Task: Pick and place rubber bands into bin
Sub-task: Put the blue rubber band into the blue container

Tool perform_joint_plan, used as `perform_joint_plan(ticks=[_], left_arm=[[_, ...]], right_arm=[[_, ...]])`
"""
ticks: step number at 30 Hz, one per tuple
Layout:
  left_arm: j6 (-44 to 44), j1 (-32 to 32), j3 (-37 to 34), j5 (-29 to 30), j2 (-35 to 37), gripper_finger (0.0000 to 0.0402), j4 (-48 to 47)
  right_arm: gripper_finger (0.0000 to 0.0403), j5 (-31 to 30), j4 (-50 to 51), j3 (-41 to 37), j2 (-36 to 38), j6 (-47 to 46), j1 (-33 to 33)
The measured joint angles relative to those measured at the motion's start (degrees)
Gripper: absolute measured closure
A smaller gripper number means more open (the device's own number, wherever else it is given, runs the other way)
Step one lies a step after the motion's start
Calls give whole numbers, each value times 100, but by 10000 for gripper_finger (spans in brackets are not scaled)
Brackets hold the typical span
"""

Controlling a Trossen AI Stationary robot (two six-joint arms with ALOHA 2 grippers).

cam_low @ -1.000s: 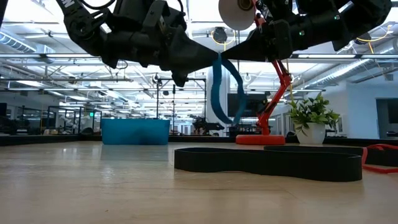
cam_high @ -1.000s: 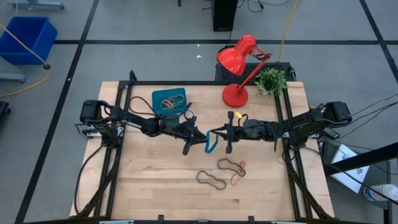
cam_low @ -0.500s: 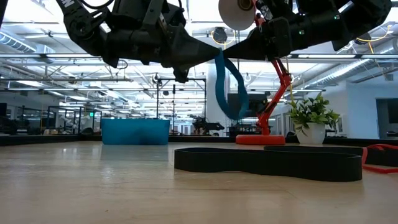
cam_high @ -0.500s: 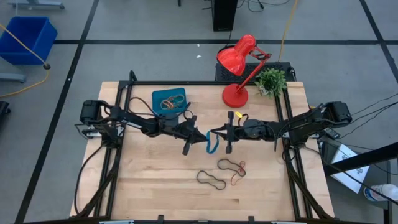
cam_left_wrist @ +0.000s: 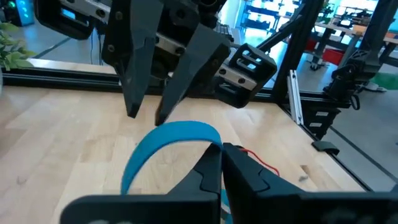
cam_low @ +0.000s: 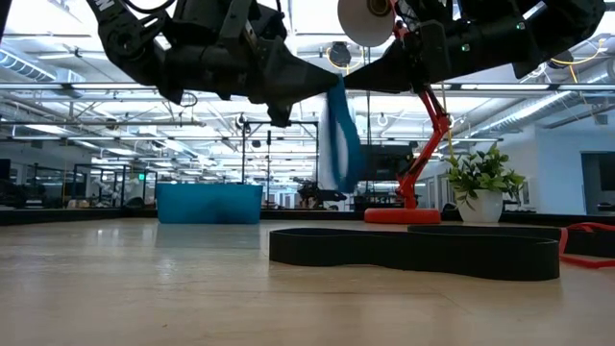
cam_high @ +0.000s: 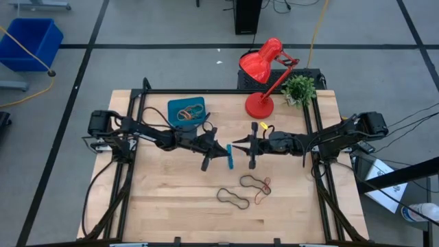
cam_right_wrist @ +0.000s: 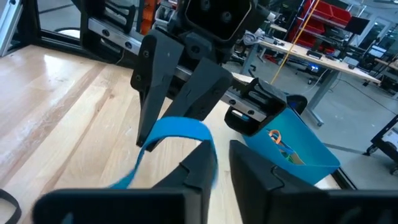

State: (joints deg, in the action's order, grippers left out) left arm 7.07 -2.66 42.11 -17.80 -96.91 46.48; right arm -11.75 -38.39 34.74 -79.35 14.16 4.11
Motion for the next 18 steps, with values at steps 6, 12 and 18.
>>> perform_joint_plan(ticks=[6, 12, 18], left_arm=[[-76, -15, 0, -14, 32, 396, 1], [-89, -206, 0, -13, 321, 397, -647], [-463, -454, 59, 146, 1240, 397, -2090]], right_arm=[[294, -2, 4, 0, 0, -170, 1], [258, -4, 481, 0, 19, -508, 23], [248, 1, 1388, -4, 17, -1104, 62]])
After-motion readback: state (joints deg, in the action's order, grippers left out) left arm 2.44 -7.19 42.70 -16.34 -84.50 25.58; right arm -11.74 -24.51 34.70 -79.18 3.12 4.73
